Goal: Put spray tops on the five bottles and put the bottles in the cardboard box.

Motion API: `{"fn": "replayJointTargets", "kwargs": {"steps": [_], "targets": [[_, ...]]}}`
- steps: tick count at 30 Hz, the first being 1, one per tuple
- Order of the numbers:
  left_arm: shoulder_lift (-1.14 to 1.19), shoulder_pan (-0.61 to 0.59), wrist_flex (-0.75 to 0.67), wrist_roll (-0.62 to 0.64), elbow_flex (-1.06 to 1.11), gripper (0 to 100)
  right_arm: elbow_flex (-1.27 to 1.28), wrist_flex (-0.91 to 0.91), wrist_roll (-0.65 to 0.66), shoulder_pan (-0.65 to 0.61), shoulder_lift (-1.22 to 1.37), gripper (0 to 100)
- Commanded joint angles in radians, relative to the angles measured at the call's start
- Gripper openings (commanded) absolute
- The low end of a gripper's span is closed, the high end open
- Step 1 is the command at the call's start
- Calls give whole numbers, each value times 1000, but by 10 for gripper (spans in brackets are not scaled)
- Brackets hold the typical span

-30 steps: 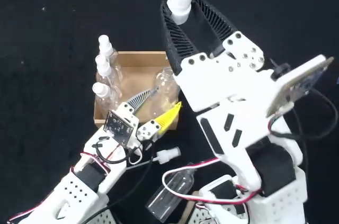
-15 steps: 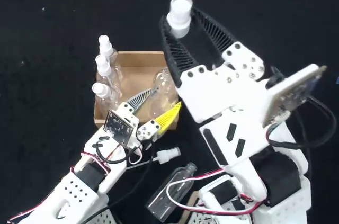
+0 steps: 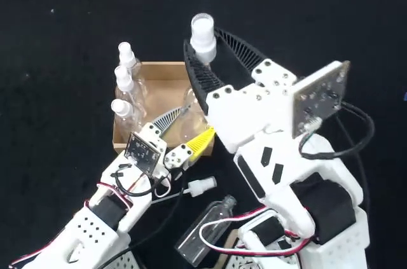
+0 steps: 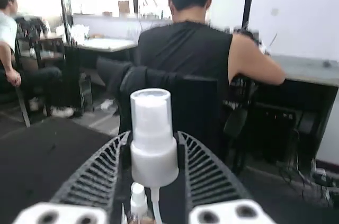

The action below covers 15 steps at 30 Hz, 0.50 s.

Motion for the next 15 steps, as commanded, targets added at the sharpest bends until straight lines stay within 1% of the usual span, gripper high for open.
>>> {"fn": "replayJointTargets", "kwargs": {"steps": [1, 3, 6, 7, 9, 12, 15], "targets": [[-6, 10, 3, -3, 24, 30, 15, 41, 11, -17, -21, 18], [-6, 10, 3, -3, 24, 30, 19, 51, 11, -17, -21, 74], [-6, 10, 2, -3, 24, 30, 21, 86, 11, -20, -13, 221], [-6, 10, 2, -3, 24, 30, 15, 98, 11, -29, -15, 253], [-6, 10, 2, -3, 24, 30, -7, 120, 12, -58, -21, 259], [-6, 10, 2, -5, 24, 30, -96, 181, 15, -75, -21, 221], [-6, 10, 2, -5, 24, 30, -205, 252, 63, -64, -21, 175]]}}
